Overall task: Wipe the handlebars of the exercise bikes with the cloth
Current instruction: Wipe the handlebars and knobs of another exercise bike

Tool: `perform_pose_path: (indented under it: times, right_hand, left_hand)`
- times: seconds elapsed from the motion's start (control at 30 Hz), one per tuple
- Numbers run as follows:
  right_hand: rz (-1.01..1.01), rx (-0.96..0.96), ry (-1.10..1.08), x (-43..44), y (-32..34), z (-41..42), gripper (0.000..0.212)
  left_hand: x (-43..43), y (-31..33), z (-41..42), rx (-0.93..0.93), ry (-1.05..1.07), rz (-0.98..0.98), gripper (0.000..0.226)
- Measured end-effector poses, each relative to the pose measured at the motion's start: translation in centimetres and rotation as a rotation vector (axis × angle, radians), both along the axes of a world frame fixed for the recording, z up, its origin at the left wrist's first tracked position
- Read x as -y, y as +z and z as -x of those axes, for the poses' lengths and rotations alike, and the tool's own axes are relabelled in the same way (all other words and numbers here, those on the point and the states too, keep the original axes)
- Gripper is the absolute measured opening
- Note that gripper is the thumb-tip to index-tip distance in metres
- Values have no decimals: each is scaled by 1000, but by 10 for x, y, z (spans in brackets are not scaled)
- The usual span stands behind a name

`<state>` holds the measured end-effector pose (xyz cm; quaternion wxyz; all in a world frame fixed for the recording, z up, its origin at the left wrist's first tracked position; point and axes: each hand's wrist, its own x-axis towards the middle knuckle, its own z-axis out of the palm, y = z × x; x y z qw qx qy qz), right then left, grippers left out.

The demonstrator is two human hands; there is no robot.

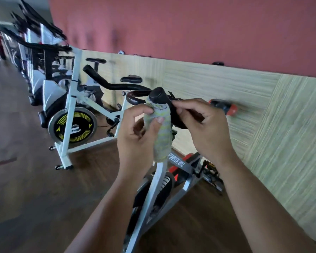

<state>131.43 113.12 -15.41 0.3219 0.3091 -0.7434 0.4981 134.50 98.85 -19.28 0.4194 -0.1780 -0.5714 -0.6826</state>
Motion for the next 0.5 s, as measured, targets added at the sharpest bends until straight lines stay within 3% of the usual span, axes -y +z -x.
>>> perform_pose_path:
  times: [0.1, 0.27, 0.5]
  right_hand:
    - [-35, 3, -33, -11, -9, 10, 23]
    - [-95, -18, -58, -27, -22, 24, 16]
    - [-114, -109, -39, -30, -30, 37, 16]
  left_hand:
    - [-15, -9, 9, -62, 65, -88, 18]
    - [-39, -41, 30, -104, 168, -43, 18]
    - [-26, -15, 43, -322, 282, -167, 21]
